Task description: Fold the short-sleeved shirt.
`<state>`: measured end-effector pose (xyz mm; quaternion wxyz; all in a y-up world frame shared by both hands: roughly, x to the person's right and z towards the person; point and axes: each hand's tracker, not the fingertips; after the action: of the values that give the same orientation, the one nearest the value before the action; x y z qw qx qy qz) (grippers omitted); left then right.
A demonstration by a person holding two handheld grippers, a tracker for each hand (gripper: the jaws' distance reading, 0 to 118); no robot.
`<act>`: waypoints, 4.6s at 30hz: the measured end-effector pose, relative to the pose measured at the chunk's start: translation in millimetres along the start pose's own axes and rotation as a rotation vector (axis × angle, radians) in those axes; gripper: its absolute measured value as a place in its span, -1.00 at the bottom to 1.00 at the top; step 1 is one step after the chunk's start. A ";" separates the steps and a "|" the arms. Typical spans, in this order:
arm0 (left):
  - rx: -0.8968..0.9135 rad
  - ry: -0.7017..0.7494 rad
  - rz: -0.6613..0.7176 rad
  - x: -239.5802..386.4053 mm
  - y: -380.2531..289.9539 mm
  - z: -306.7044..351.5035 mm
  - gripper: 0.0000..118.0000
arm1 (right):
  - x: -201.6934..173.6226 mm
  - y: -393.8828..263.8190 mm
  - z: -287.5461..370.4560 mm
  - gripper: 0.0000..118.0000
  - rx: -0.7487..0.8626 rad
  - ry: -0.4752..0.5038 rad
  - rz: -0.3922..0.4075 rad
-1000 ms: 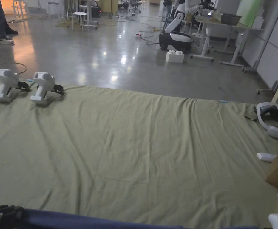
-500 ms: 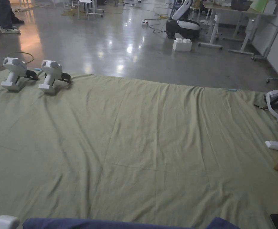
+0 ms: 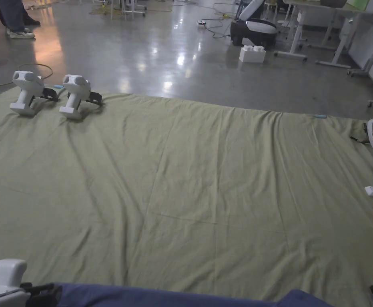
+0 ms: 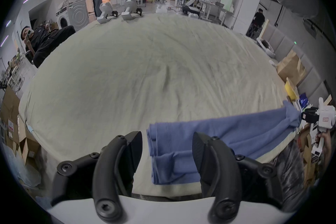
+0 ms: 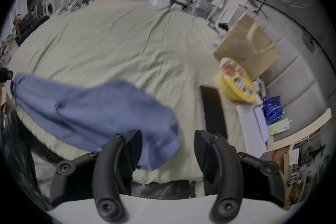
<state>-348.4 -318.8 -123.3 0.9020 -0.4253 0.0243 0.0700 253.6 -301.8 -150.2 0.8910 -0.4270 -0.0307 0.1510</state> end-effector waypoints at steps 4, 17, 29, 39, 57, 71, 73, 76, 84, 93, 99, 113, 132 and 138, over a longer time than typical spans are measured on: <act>0.114 -0.016 0.019 17.9 18.2 12.4 0.13 | 1.9 27.2 29.2 0.26 0.182 -0.022 -0.107; 0.542 0.074 -0.077 131.6 78.1 41.3 0.13 | -80.9 114.1 60.0 0.26 0.717 0.098 -0.252; 0.738 0.128 -0.053 159.7 101.8 58.5 -0.77 | -103.2 139.2 59.1 -0.81 0.812 0.086 -0.321; 0.755 0.141 -0.053 151.4 99.0 64.1 -0.98 | -114.2 138.7 58.9 -0.93 0.819 0.065 -0.257; 0.081 -0.170 0.241 -42.9 18.2 15.2 -0.05 | -112.8 129.8 43.2 -0.93 0.686 0.093 -0.189; -0.168 -0.618 0.581 -110.0 -42.5 -70.2 0.28 | -135.6 118.1 29.8 -0.93 0.607 0.122 -0.143; -0.187 -0.672 0.676 -91.9 -40.1 -60.8 0.27 | -137.4 116.7 29.1 -0.93 0.599 0.127 -0.141; -0.196 -0.704 0.689 -86.8 -42.0 -65.1 -0.03 | -138.8 115.0 28.3 -0.93 0.593 0.132 -0.144; -0.174 -0.577 0.639 -82.4 -35.4 -71.9 -0.75 | -138.9 111.1 20.9 -0.93 0.577 0.141 -0.150; -0.110 -0.457 0.468 -93.6 6.6 -20.3 -0.77 | -126.0 107.1 15.6 -0.93 0.559 0.143 -0.175; -0.043 -0.242 0.375 -117.0 35.7 33.9 -0.77 | -119.5 108.6 13.7 -0.93 0.568 0.155 -0.201; -0.083 -0.409 0.334 11.4 61.2 71.7 -0.77 | -113.7 105.4 8.7 -0.93 0.559 0.193 -0.222; -0.366 -0.202 0.045 207.9 18.3 -72.9 -0.75 | -84.9 78.1 -1.0 -0.93 0.505 0.152 -0.254; -0.361 -0.365 0.142 190.1 26.9 -62.5 0.12 | -80.0 75.6 -3.6 -0.93 0.492 0.142 -0.264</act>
<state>-163.4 -330.0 -203.3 0.7938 -0.5569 -0.1219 0.2119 159.7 -283.5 -204.8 0.9797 -0.1999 0.0140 0.0066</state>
